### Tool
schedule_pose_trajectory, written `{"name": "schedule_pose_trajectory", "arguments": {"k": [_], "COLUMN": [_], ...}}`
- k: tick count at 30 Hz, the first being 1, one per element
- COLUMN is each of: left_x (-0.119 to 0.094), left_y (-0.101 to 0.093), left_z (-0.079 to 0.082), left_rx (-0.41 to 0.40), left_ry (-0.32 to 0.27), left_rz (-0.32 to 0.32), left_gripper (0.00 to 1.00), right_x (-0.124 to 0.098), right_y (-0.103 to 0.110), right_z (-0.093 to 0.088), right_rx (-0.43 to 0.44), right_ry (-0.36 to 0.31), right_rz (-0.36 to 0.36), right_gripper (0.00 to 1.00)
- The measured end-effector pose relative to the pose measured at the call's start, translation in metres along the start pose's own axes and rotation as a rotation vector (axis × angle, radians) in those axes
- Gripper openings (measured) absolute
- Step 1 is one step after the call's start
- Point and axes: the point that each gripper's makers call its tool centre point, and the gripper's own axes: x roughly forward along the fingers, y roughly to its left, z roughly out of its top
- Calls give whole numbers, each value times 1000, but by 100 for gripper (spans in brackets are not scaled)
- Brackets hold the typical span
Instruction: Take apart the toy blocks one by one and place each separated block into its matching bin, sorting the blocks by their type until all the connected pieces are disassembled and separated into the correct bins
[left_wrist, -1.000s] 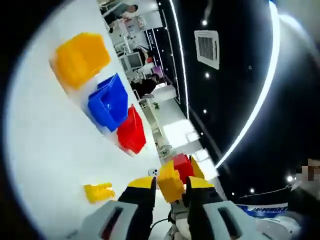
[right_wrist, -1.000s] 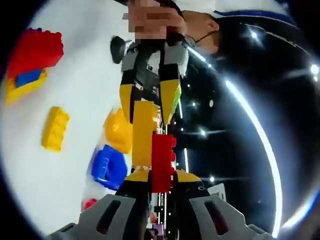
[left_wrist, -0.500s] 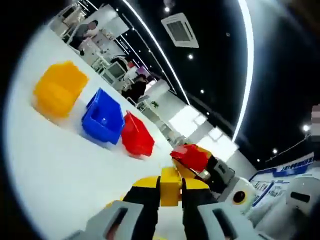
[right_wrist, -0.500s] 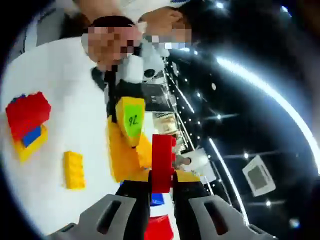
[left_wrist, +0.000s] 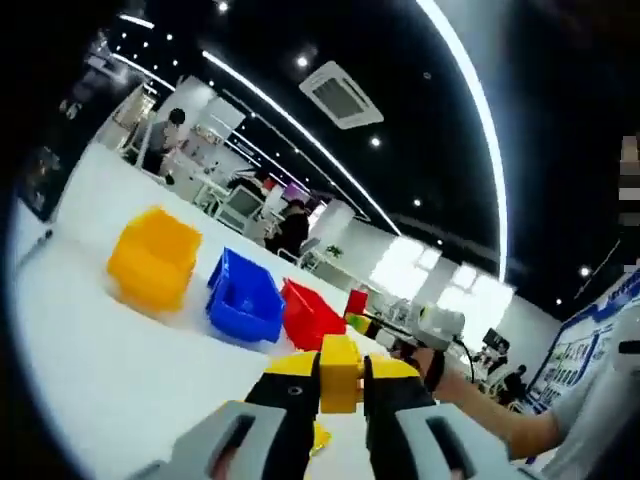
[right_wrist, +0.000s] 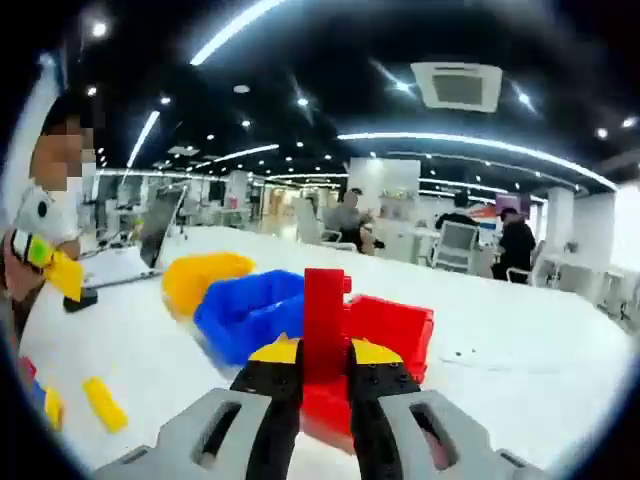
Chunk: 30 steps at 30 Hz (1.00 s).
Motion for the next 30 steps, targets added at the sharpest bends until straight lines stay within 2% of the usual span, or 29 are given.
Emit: {"name": "schedule_pose_trajectory", "arguments": {"k": [2,4,7,8,9,10,11,12,15,20,23,27,29,30], "left_x": [-4,-6,-7,-7,-7,-7,-8,-9,-12,-11,-7,-2,0,1], "left_y": [8,10,12,14,14,15,15,15,16,22,23,30,36,39], "left_z": [4,6,5,5,2,0,-1,-1,-1,2,8,24,31,35], "left_rx": [49,58,65,59,46,28,27,25,26,25,30,85,100,108], "left_ry": [0,0,-3,-3,4,18,16,12,8,2,-5,-28,-31,-28], "left_rz": [28,33,39,43,46,41,40,41,44,58,61,89,109,120], "left_gripper": [19,19,19,19,19,19,19,19,19,19,19,19,19,19], "right_x": [5,15,27,34,39,41,44,43,34,19,6,-14,-29,-34], "right_y": [-5,-11,-27,-28,-25,-28,-33,-37,-37,-29,-11,19,34,40], "right_z": [9,11,7,4,-3,-9,-11,-8,-2,-4,-11,-19,-19,-14], "right_rx": [-16,2,16,9,31,67,70,74,50,59,58,52,39,-12], "right_ry": [-7,-8,2,18,55,87,90,75,47,53,72,94,77,45], "right_rz": [-7,-19,-113,-101,-84,-101,-121,-137,-144,-108,-51,44,66,80], "right_gripper": [18,18,18,20,27,51,68,76,67,64,60,52,48,46]}}
